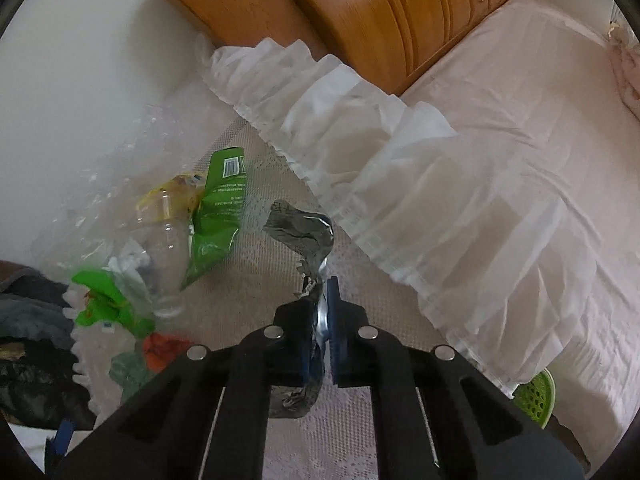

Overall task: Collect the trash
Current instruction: 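Grasp the silver foil wrapper with the right tool while the left tool grasps the green-white bag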

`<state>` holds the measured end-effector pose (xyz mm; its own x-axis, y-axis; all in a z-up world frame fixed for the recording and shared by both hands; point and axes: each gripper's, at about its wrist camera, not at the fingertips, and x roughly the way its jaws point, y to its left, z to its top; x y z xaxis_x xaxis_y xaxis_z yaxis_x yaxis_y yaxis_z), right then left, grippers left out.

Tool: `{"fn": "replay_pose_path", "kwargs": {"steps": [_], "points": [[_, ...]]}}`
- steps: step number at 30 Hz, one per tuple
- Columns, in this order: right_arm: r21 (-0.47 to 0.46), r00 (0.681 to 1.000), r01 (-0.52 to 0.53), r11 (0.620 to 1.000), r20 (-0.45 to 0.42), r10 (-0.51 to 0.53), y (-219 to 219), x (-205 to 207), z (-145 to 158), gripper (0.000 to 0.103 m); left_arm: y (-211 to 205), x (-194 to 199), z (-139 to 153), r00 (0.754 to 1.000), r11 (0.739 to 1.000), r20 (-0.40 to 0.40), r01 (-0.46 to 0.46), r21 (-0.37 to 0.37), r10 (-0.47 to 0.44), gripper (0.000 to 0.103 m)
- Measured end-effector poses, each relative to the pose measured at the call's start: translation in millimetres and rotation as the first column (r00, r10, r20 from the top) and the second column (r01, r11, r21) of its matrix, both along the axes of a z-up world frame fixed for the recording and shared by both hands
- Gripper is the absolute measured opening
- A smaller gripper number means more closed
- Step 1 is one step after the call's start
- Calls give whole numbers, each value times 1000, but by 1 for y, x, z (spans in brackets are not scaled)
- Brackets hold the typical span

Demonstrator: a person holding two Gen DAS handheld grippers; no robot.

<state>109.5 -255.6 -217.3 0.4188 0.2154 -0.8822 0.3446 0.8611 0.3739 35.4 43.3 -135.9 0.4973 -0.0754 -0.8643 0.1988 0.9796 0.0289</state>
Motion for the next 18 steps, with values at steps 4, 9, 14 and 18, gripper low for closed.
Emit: {"fn": "replay_pose_path", "kwargs": {"steps": [4,9,14,18], "points": [[-8,999,-24,1000,48,25,2,-18,12,7,-6,31,-13,991,992,-68,-116,-51,112,91],[-14,995,-41,999,89,42,-3,-42,29,7,2,66,-39,924,934,-245,-331,-133,292,68],[20,991,-55,998,120,52,-11,-58,39,7,-5,88,-63,822,856,-347,-509,-92,452,67],[24,989,-73,997,129,69,-18,-72,43,7,-14,92,-78,764,815,-384,-577,-49,518,64]]}}
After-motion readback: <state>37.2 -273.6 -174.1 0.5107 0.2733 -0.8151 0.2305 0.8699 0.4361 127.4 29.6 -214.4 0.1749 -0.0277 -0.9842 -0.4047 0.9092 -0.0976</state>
